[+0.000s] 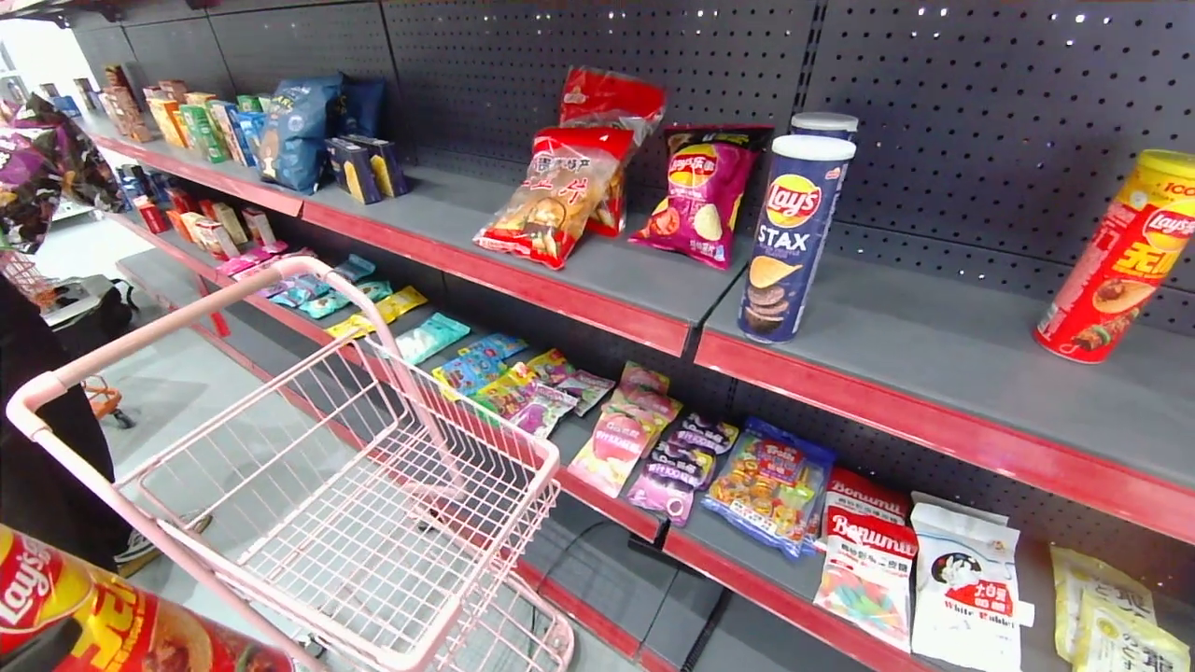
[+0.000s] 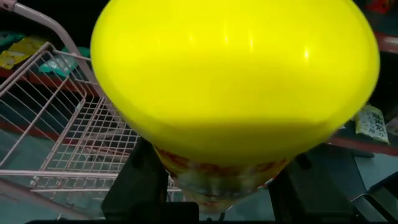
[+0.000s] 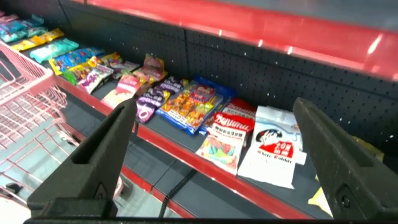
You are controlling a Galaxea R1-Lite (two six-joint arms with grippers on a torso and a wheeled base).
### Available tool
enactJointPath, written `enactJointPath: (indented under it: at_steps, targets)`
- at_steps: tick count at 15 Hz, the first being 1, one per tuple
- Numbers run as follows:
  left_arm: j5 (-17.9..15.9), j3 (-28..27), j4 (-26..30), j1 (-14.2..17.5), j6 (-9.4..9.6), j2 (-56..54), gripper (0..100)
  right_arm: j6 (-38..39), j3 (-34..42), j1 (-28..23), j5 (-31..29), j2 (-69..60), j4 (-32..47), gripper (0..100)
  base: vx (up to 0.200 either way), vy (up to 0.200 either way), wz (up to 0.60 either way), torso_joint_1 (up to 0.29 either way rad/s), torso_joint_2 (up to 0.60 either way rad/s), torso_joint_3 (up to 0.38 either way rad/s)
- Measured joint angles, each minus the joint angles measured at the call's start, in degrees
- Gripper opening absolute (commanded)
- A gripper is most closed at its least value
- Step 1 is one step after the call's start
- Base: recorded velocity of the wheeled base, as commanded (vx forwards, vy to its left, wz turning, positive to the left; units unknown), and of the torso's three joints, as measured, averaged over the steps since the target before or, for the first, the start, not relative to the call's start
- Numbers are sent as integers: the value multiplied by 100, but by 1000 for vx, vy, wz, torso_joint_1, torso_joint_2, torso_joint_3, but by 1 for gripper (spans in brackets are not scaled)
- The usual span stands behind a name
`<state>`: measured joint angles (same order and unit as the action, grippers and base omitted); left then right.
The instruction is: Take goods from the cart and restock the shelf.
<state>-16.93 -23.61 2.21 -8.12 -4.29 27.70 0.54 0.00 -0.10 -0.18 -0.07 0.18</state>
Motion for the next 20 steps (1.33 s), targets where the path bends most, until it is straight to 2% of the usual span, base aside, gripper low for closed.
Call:
enactJointPath:
  at_steps: [4,7,9,12,16,20]
  targets:
    - [-17,5,0,-4,0,-6,0,-7,0,0,0,0,0,100,0,0,0,223,-520,-317]
    - [11,9,6,-4,49,-2,0,-13,0,0,0,0,2,100,0,0,-600,167,-393,-230]
    - [82,29,30,-4,318,9,0,-11,0,-1,2,0,-2,100,0,0,-600,53,-154,-73]
    - [88,33,41,5,495,85,0,-11,0,0,0,0,-2,100,0,0,-600,20,-15,-17]
    - [101,33,17,5,527,185,0,-10,0,0,0,0,4,100,0,0,-600,6,-1,4]
    - [218,50,26,2,524,229,0,-11,0,0,-2,0,0,100,0,0,0,0,0,0]
